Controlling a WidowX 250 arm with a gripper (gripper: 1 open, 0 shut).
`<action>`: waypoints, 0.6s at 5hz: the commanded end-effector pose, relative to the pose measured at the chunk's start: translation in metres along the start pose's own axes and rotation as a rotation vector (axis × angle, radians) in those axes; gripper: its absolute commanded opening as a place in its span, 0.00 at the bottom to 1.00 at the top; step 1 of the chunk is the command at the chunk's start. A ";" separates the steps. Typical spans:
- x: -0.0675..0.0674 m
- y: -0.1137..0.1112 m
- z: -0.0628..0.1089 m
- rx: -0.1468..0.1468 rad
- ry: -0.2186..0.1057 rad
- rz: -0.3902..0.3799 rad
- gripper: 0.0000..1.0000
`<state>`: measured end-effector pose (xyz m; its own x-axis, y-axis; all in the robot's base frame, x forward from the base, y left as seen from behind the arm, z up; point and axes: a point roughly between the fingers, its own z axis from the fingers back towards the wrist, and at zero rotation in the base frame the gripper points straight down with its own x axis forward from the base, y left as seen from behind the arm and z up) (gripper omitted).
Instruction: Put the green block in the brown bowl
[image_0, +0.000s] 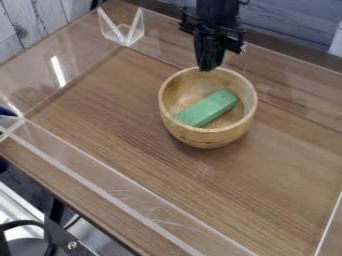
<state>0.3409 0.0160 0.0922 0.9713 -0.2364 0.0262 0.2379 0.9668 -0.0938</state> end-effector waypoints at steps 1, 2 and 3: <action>0.002 0.003 0.010 0.001 -0.028 0.039 0.00; 0.001 0.006 0.005 0.005 0.009 0.015 0.00; 0.000 0.009 -0.002 0.009 0.047 -0.009 0.00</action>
<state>0.3316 0.0211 0.0695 0.9647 -0.2492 -0.0852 0.2393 0.9645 -0.1113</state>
